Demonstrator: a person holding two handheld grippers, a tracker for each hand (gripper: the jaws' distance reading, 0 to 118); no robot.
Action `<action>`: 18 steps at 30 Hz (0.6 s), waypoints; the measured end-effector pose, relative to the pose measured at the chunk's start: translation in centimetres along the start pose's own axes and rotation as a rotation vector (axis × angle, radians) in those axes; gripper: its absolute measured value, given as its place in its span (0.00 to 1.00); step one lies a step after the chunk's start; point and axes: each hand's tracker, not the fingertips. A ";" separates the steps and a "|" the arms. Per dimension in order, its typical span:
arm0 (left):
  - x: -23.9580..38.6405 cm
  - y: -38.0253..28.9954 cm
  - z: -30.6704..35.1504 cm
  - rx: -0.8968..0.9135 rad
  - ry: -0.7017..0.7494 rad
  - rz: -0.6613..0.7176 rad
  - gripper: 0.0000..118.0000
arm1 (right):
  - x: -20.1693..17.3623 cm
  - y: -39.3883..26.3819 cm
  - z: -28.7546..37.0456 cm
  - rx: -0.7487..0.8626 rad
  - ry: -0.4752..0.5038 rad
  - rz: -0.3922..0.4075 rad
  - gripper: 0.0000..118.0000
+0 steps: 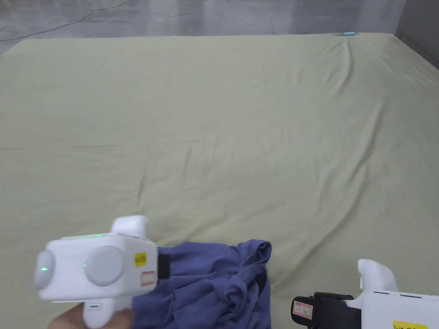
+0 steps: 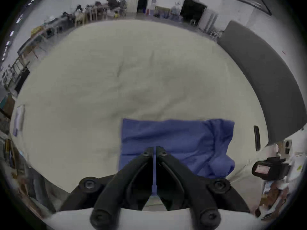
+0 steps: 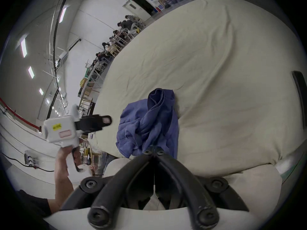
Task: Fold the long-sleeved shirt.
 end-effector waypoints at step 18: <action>15.6 -1.0 -1.3 -0.071 -0.329 -0.159 0.00 | 0.5 2.4 2.7 0.109 -0.089 -0.031 0.00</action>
